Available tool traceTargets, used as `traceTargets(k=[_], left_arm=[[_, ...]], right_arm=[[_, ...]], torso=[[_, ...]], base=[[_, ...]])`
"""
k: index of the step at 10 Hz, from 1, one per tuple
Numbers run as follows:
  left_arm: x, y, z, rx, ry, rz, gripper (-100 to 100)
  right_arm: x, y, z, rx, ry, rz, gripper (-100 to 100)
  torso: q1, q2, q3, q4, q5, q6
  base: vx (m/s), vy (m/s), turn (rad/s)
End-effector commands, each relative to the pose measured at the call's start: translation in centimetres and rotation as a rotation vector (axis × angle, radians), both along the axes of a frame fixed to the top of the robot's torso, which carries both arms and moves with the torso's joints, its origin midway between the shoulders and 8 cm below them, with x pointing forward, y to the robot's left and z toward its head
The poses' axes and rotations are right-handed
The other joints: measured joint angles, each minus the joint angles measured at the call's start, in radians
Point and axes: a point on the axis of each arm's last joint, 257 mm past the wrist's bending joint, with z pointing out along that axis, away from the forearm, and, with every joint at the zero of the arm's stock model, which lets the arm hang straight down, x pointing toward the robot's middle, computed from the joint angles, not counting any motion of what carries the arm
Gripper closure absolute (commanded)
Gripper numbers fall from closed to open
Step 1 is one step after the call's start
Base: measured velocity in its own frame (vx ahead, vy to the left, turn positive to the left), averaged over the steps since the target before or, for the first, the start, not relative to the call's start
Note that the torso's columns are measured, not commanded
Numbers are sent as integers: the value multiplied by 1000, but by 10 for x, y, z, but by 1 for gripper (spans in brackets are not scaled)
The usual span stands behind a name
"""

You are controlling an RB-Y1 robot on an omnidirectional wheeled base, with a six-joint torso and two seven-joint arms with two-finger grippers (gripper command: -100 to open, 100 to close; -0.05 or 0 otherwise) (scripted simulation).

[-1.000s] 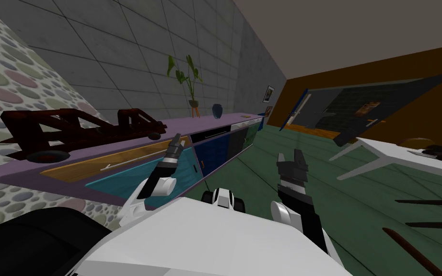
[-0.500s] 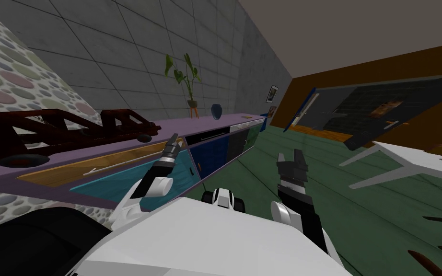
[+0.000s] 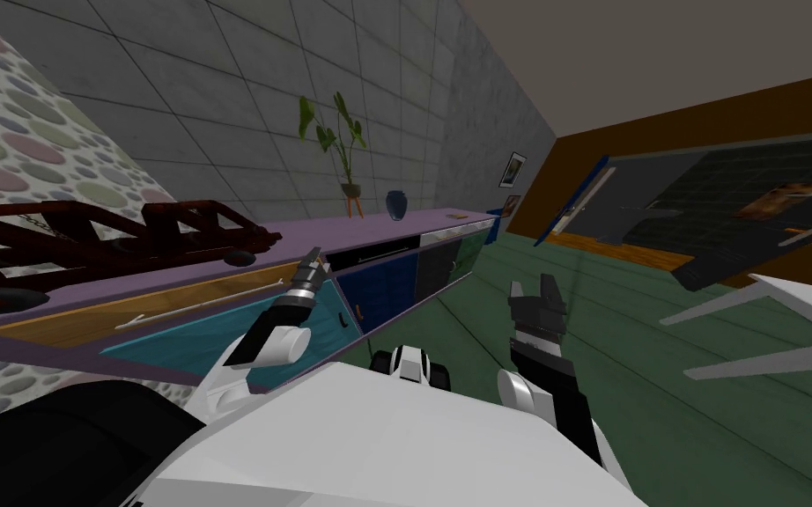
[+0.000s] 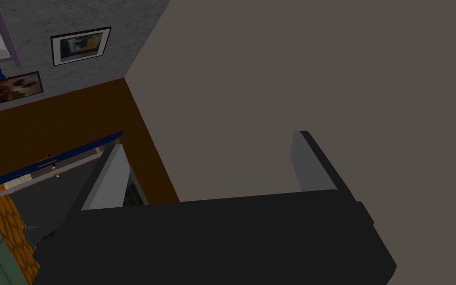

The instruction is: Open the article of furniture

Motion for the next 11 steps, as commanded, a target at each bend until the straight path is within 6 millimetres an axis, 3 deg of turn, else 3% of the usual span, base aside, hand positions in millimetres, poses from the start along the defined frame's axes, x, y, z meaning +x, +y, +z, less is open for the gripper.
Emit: traceTargets(k=[1, 11], left_arm=[[-4, 19, -11, -54, 50, 34, -100], [-24, 62, -54, -224, 217, 122, -100]], right_arm=[[0, 0, 0, 0, 0, 0, 0], [0, 0, 0, 0, 0, 0, 0]], torso=[[-2, -1, -1, 0, -1, 0], [0, -1, 0, 0, 0, 0]], base=[[157, -150, 144], [109, -123, 102]])
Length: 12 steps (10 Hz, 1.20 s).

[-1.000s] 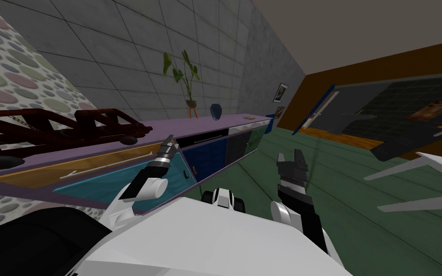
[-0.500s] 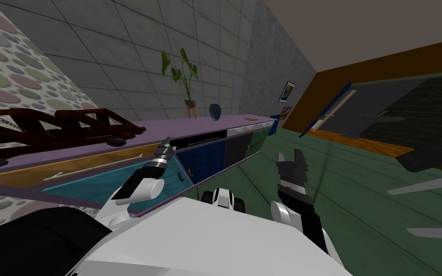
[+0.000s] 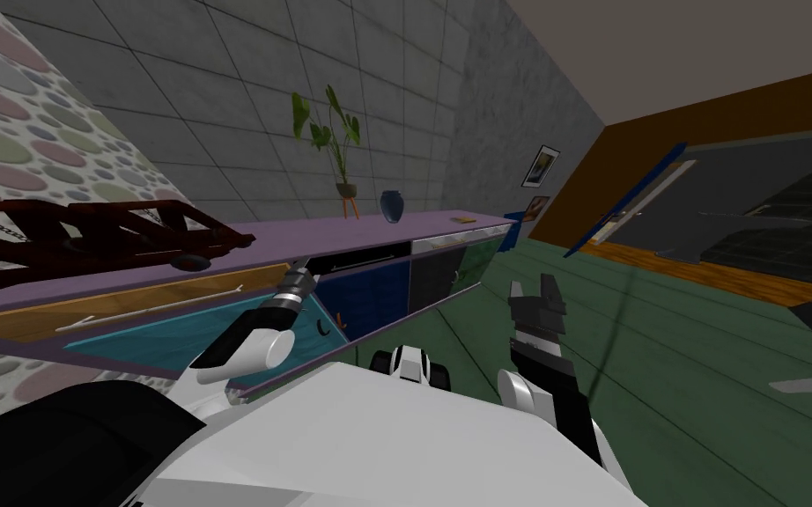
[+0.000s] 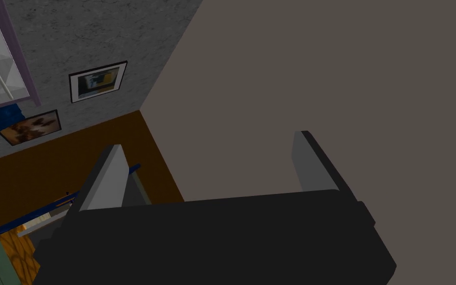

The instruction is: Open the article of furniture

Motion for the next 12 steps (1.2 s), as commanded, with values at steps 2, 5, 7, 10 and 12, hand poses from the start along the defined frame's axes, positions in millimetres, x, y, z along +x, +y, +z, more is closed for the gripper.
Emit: traceTargets(k=[2, 5, 7, 10, 12], left_arm=[[-9, 12, -16, -60, 57, 27, -100], [-15, 19, -26, -99, 95, 43, -100], [-21, 24, -34, -131, 128, 55, -100], [-29, 29, -41, -163, 168, 65, -100], [-33, 32, -45, -178, 194, 69, -100]], right_arm=[[0, 0, 0, 0, 0, 0, 0], [0, 0, 0, 0, 0, 0, 0], [0, 0, 0, 0, 0, 0, 0], [0, 0, 0, 0, 0, 0, 0], [0, 0, 0, 0, 0, 0, 0]], torso=[[-5, -3, -2, -1, -1, 0], [-1, 0, 0, 0, 0, 0], [-4, 0, 0, 0, -1, 0], [-2, -2, -1, -1, -1, 0], [-2, 0, 0, 0, -1, 0]], base=[[119, -147, 104], [73, -81, 85], [79, -115, 82], [88, -119, 99], [71, -118, 79]])
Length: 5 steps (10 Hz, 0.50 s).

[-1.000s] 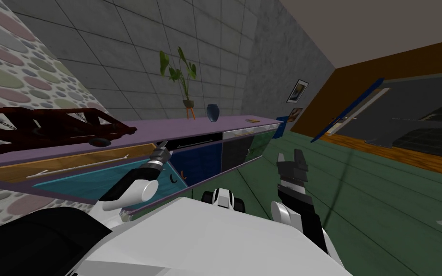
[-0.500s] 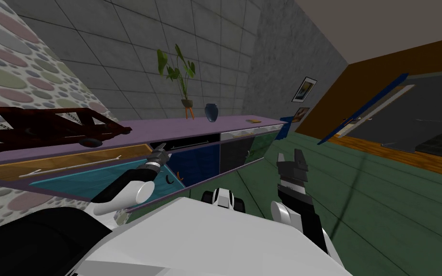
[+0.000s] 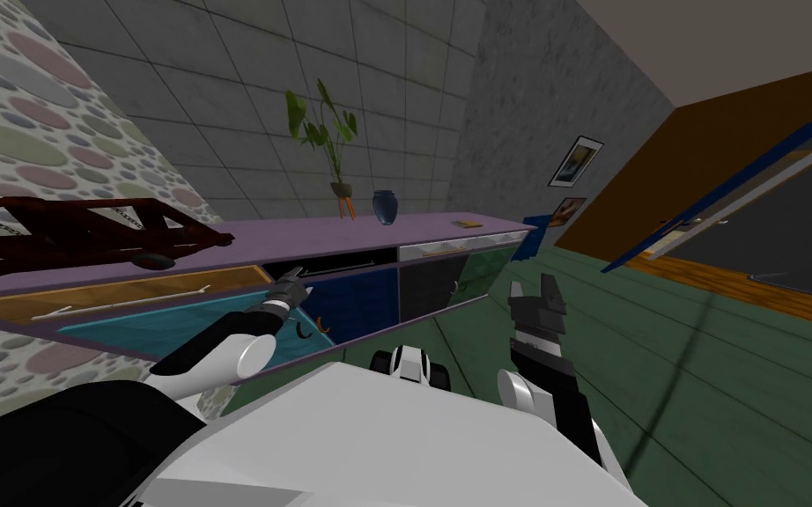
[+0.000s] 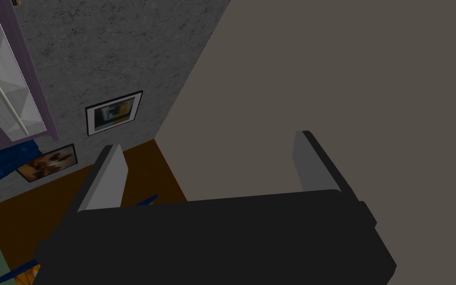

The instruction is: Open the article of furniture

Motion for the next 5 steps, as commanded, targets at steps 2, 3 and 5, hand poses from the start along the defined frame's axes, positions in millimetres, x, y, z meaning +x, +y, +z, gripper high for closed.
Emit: traceTargets(k=[2, 3, 5], left_arm=[[-3, 2, 0, -6, 16, 4, -100], [-3, 2, -1, -8, 16, 3, -100], [20, -5, 1, 9, -10, -40, 100]], right_arm=[[0, 0, 0, 0, 0, 0, 0], [0, 0, 0, 0, 0, 0, 0], [0, 0, 0, 0, 0, 0, 0]], torso=[[3, 0, 0, 0, 1, 0], [6, -3, -2, -1, 2, 0], [0, 1, 1, 0, 0, 0]], base=[[66, -21, 3], [61, 14, -4], [-50, -13, 86]])
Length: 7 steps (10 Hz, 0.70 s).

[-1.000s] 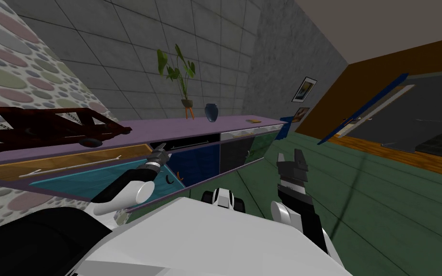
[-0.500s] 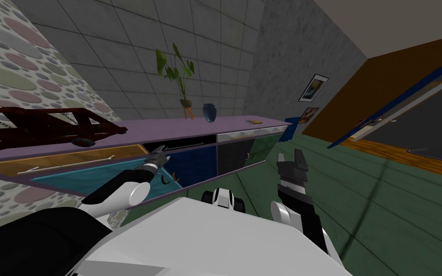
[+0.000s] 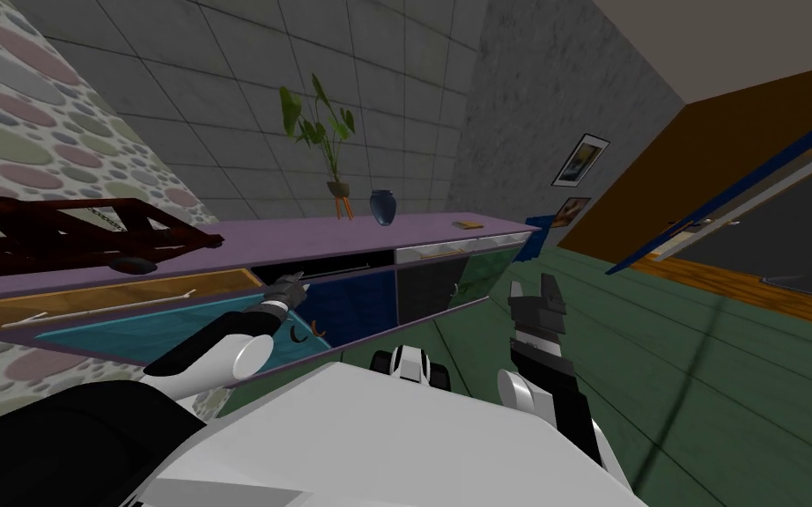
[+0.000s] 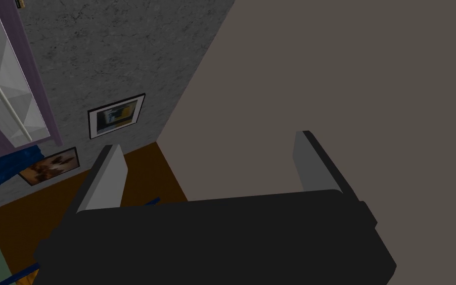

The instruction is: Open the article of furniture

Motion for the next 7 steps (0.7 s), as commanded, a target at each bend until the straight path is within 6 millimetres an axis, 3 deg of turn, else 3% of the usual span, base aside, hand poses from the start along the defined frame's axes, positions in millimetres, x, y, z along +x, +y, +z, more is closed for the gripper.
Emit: traceTargets(k=[1, 3, 5, 6, 7], left_arm=[[29, -6, 3, 7, -38, -45, 100], [42, -2, -3, -22, -51, -43, 100], [42, 6, -23, -47, -21, -28, 100], [42, 6, -23, -47, -21, -28, 100], [66, -5, -10, -13, -56, -77, 100]], right_arm=[[0, 0, 0, 0, 0, 0, 0], [0, 0, 0, 0, 0, 0, 0], [0, 0, 0, 0, 0, 0, 0], [0, 0, 0, 0, 0, 0, 0], [0, 0, 0, 0, 0, 0, 0]], torso=[[-1, 2, 4, -4, 6, 1], [3, -5, -2, -3, 3, 1], [7, -14, -7, -7, 6, 1], [9, -14, -7, -9, 10, 1], [10, -13, -6, -9, 11, 1]], base=[[-180, -76, 91], [-73, -34, -8], [15, 10, -2], [20, 1, 10], [-104, -51, 184]])
